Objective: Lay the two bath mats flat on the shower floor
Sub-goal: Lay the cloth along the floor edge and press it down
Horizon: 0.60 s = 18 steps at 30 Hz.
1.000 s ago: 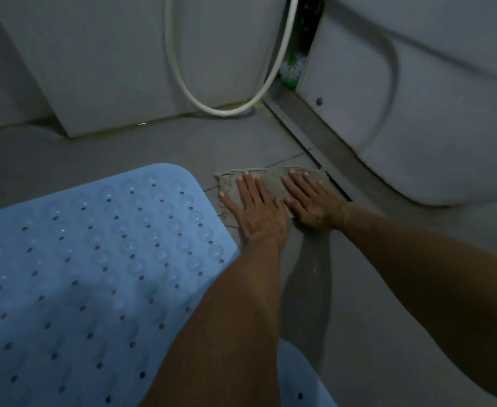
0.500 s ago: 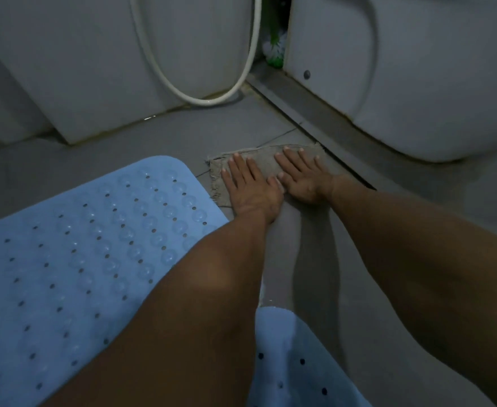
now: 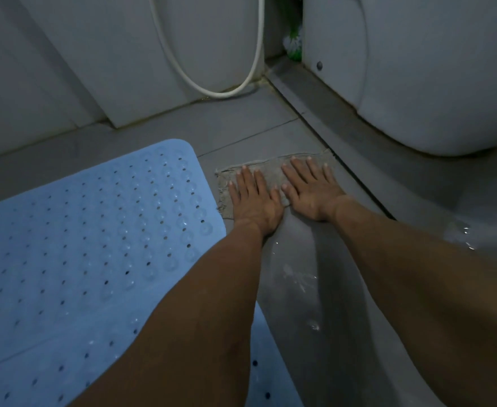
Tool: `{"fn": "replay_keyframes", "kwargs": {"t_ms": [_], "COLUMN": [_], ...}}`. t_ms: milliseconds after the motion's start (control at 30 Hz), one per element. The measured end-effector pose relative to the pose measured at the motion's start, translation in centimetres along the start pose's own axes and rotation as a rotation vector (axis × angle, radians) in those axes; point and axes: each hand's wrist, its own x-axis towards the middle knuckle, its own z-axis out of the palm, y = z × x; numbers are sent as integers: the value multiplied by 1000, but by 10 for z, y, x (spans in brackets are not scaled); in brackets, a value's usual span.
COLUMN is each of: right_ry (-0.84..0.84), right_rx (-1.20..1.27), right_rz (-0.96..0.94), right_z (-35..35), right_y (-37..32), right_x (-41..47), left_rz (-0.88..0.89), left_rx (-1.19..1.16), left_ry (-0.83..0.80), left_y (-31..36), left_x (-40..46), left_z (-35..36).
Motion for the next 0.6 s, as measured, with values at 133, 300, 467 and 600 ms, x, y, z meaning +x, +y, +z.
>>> {"fn": "replay_keyframes", "kwargs": {"t_ms": [133, 300, 467, 600], "right_ry": [-3, -21, -42, -54], "right_rx": [-1, -3, -15, -15], "right_rz": [-16, -37, -59, -55], "right_z": [11, 22, 29, 33], "right_y": [9, 18, 27, 32], "right_x": [-38, -88, -132, -155], "left_rz": [-34, -78, -90, -78], "left_rx": [-21, -40, -70, -98], "left_ry": [-18, -49, -130, -169], "left_y": [16, 36, 52, 59], "left_x": [-43, -97, -141, -158], "left_z": [9, 18, 22, 26]}}
